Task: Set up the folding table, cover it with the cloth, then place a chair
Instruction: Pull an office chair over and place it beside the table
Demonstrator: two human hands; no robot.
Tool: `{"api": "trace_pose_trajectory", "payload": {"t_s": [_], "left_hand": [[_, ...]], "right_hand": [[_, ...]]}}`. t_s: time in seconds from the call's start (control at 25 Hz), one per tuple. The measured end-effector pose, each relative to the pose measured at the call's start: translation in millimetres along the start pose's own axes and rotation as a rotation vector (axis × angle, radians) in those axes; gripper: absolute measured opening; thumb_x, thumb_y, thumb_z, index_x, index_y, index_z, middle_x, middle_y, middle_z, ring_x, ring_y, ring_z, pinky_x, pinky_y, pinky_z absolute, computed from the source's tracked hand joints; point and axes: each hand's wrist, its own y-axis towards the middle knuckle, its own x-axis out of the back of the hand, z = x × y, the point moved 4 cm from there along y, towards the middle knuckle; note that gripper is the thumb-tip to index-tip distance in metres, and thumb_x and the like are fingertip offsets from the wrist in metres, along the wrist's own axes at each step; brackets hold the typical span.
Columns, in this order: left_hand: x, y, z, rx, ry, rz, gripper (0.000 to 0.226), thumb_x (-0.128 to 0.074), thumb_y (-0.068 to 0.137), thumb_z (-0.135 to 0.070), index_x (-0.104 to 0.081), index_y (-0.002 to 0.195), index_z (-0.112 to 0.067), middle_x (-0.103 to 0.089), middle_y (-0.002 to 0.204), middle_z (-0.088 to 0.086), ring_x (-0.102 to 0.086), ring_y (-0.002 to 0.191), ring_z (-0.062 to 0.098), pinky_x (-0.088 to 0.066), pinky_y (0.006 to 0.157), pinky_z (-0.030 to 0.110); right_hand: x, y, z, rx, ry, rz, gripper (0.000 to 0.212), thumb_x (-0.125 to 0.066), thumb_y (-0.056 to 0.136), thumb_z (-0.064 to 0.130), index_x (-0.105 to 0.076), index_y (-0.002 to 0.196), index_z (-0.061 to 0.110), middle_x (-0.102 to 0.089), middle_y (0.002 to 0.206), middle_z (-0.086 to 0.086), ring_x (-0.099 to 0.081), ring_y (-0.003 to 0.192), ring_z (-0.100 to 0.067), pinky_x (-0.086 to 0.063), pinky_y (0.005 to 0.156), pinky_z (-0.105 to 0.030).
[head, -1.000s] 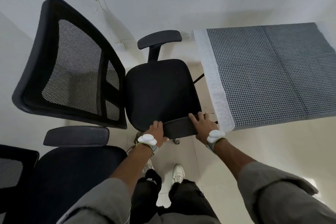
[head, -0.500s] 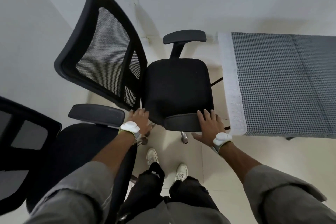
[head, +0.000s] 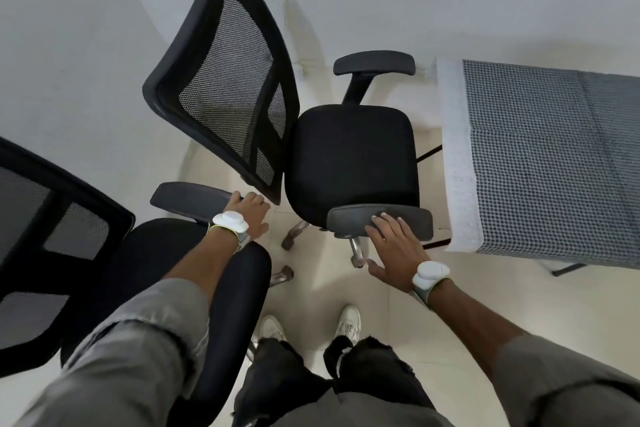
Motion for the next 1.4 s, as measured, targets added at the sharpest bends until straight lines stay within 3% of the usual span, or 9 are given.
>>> {"api": "trace_pose_trajectory", "payload": {"t_s": [0.16,0.36,0.52,0.76,0.96,1.08,1.2,1.32,1.4], "left_hand": [[0,-6,-21,-0.104,-0.057,-0.079,0.04,-0.036,0.099,-0.038,-0.068,0.12,-0.025,-0.066,0.117,-0.003,-0.048,0.113,0.022,-0.034,0.099,0.035],[-37,-37,53,0.004,-0.237,-0.091,0.056,-0.044,0.094,-0.061,-0.048,0.136,-0.024,-0.051,0.137,0.0,-0.041,0.133,0.025,-0.015,0.116,0.058],[-40,-44,48,-0.021,-0.232,-0.014,0.061,-0.049,0.093,-0.059,-0.045,0.137,-0.018,-0.048,0.14,0.007,-0.039,0.133,0.029,-0.02,0.113,0.061],[-53,-76,-5,-0.148,-0.13,-0.032,0.074,-0.045,0.084,-0.076,-0.052,0.132,-0.02,-0.054,0.13,0.007,-0.045,0.125,0.029,-0.024,0.106,0.056],[-84,-125,-68,-0.203,-0.168,0.075,0.079,-0.051,0.068,-0.089,-0.064,0.1,-0.018,-0.064,0.109,0.006,-0.055,0.103,0.028,-0.034,0.095,0.043],[-103,-154,-85,-0.189,-0.17,0.123,0.081,-0.054,0.064,-0.089,-0.064,0.101,-0.017,-0.064,0.108,0.006,-0.056,0.104,0.029,-0.036,0.095,0.042],[-119,-181,-98,-0.175,-0.203,0.071,0.077,-0.054,0.067,-0.087,-0.064,0.1,-0.018,-0.061,0.109,0.004,-0.052,0.11,0.026,-0.032,0.1,0.04],[-131,-202,-104,-0.014,-0.366,-0.057,0.07,-0.05,0.077,-0.082,-0.064,0.111,-0.022,-0.054,0.129,0.003,-0.042,0.128,0.027,-0.02,0.113,0.042],[-139,-215,-98,0.281,-0.489,-0.122,0.063,-0.049,0.085,-0.072,-0.053,0.13,-0.028,-0.022,0.16,0.011,-0.01,0.149,0.033,-0.004,0.117,0.059]], "right_hand": [[17,-5,29,-0.017,0.015,0.007,0.069,-0.055,0.089,0.048,-0.04,0.147,0.014,-0.035,0.156,-0.012,-0.025,0.148,-0.031,-0.021,0.121,-0.048],[16,-13,97,-0.01,0.0,0.018,0.068,-0.051,0.089,0.05,-0.041,0.145,0.014,-0.037,0.154,-0.012,-0.027,0.146,-0.032,-0.024,0.119,-0.047],[9,-15,150,0.003,-0.01,0.038,0.067,-0.05,0.087,0.051,-0.043,0.142,0.014,-0.04,0.151,-0.013,-0.031,0.143,-0.034,-0.026,0.117,-0.045],[10,-40,174,0.029,0.019,-0.042,0.061,-0.054,0.083,0.05,-0.052,0.133,0.015,-0.051,0.141,-0.011,-0.043,0.134,-0.033,-0.036,0.111,-0.046],[0,-77,140,0.032,0.018,-0.039,0.061,-0.053,0.082,0.049,-0.054,0.132,0.014,-0.053,0.137,-0.011,-0.047,0.129,-0.033,-0.039,0.108,-0.044],[-14,-93,131,0.053,0.026,0.0,0.062,-0.05,0.08,0.049,-0.056,0.13,0.013,-0.054,0.135,-0.011,-0.048,0.127,-0.034,-0.04,0.106,-0.044],[-35,-107,142,0.149,0.031,0.047,0.063,-0.051,0.084,0.048,-0.053,0.134,0.01,-0.05,0.139,-0.012,-0.043,0.133,-0.034,-0.034,0.112,-0.043],[-40,-116,171,0.233,0.031,0.083,0.065,-0.053,0.085,0.047,-0.05,0.138,0.009,-0.047,0.141,-0.013,-0.039,0.135,-0.035,-0.031,0.112,-0.044],[-34,-127,192,0.293,0.005,0.016,0.064,-0.054,0.084,0.047,-0.052,0.135,0.009,-0.049,0.139,-0.014,-0.041,0.134,-0.035,-0.033,0.112,-0.044]]}}
